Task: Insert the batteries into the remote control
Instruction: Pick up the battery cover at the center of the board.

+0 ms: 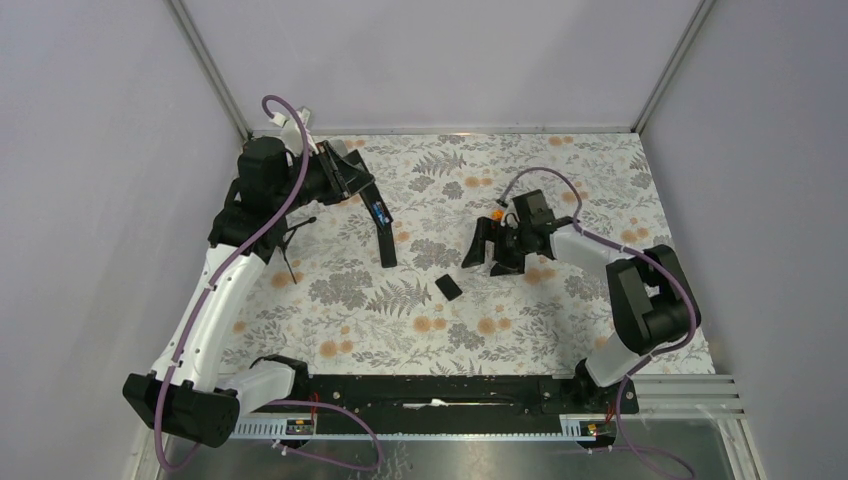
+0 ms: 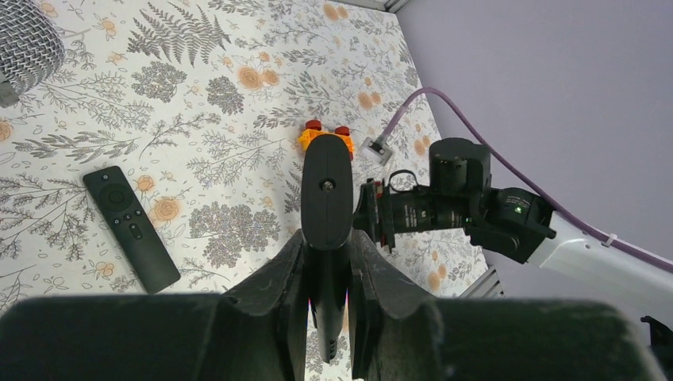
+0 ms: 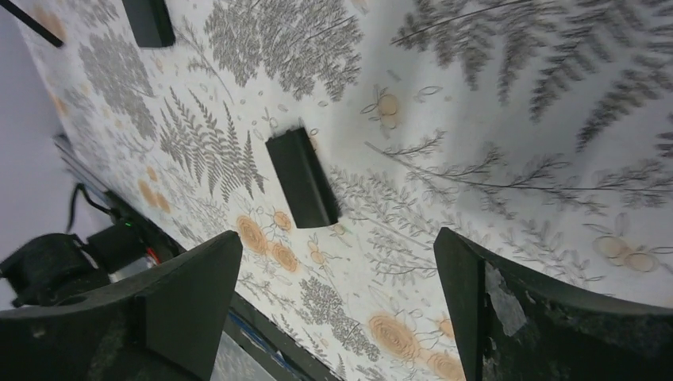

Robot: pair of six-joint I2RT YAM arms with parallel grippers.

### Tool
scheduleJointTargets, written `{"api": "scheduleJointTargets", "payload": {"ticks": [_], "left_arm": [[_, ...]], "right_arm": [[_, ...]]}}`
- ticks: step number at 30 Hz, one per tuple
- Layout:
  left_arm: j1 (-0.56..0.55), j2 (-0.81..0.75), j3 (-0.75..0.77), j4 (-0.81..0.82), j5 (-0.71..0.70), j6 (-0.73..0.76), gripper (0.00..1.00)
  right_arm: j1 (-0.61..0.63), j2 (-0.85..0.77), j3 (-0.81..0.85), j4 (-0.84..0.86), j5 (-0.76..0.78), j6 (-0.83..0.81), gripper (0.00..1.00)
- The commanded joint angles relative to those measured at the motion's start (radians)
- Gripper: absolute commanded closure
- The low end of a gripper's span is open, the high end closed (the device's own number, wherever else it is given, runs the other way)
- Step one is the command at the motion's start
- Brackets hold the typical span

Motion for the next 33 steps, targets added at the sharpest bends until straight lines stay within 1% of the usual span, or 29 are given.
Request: {"api": "scheduleJointTargets", "payload": {"ticks": [1,3,7,9,13,17,20,25,33], "left_arm": [[0.007,-0.043,0.014,0.075,-0.019,0.009,1.00],[0.009,-0.046,0.013,0.081,-0.019,0.009,1.00],[0.015,-0.062,0.014,0.077,-0.038,0.014,1.00],[0.018,-0.075,0.005,0.073,-0.062,0.014,1.00],[0.028,-0.102,-0.008,0.067,-0.099,0.015,1.00],[0.037,-0.113,-0.016,0.064,-0.109,0.011,1.00],[0.041,-0.114,-0.018,0.064,-0.101,0.009,1.00],[0.045,-0.114,-0.025,0.074,-0.084,0.006,1.00],[0.050,-0.107,-0.020,0.078,-0.059,0.008,1.00]], "right_arm": [[0.210,0.012,0.180,-0.184,0.219,-0.157,0.00],[0.296,0.036,0.212,-0.224,0.336,-0.182,0.00],[0.402,0.085,0.258,-0.300,0.541,-0.185,0.01],[0.451,0.120,0.288,-0.338,0.628,-0.188,0.05],[0.511,0.191,0.347,-0.415,0.737,-0.190,0.21],[0.521,0.226,0.371,-0.446,0.725,-0.190,0.34],[0.522,0.246,0.384,-0.463,0.716,-0.204,0.39],[0.530,0.283,0.407,-0.474,0.722,-0.219,0.39],[0.536,0.315,0.415,-0.453,0.680,-0.280,0.32]]}}
